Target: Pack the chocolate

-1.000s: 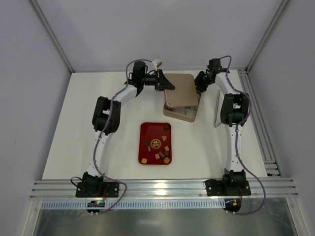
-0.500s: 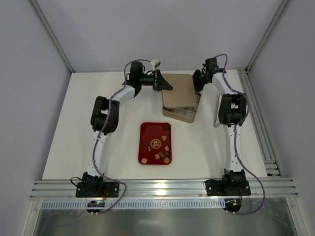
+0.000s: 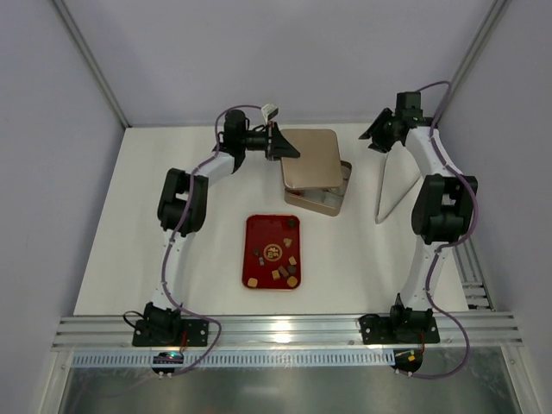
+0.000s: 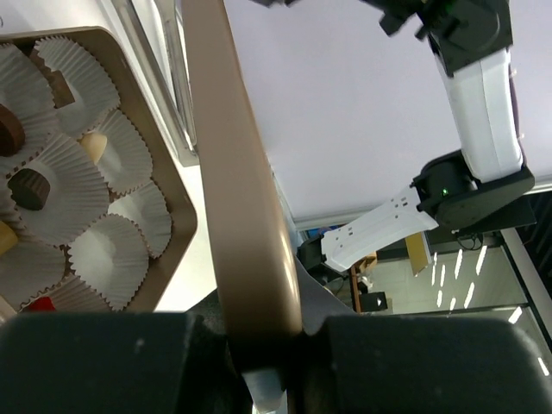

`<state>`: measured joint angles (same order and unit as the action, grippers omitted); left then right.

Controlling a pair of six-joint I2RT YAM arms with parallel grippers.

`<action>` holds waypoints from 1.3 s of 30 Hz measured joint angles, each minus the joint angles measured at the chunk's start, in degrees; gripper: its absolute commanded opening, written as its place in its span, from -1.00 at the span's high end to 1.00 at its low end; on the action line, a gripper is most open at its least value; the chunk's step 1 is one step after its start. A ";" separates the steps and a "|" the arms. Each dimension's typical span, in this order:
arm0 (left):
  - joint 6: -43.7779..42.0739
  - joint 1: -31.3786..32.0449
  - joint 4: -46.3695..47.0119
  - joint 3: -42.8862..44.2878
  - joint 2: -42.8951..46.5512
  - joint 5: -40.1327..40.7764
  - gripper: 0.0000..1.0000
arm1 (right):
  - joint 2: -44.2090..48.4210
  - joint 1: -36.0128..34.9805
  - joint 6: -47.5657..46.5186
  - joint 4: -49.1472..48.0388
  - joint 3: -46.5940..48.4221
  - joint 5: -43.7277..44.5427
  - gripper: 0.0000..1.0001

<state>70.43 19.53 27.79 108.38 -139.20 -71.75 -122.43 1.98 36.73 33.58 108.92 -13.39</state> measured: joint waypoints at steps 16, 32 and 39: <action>7.28 -2.01 9.68 -3.54 1.11 -0.13 1.00 | 9.49 -5.11 -4.22 -1.03 -18.03 4.74 -0.02; 7.63 -2.36 11.02 -4.70 2.75 -0.17 0.99 | 1.70 -6.56 -8.96 2.58 -12.92 8.46 0.55; 7.63 -2.62 11.37 -4.83 2.75 -0.35 0.99 | 0.35 -6.62 -12.37 2.82 -8.52 8.20 0.79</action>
<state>78.06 16.91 39.16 103.55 -136.44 -72.10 -122.08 -4.64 24.36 36.40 100.40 -5.19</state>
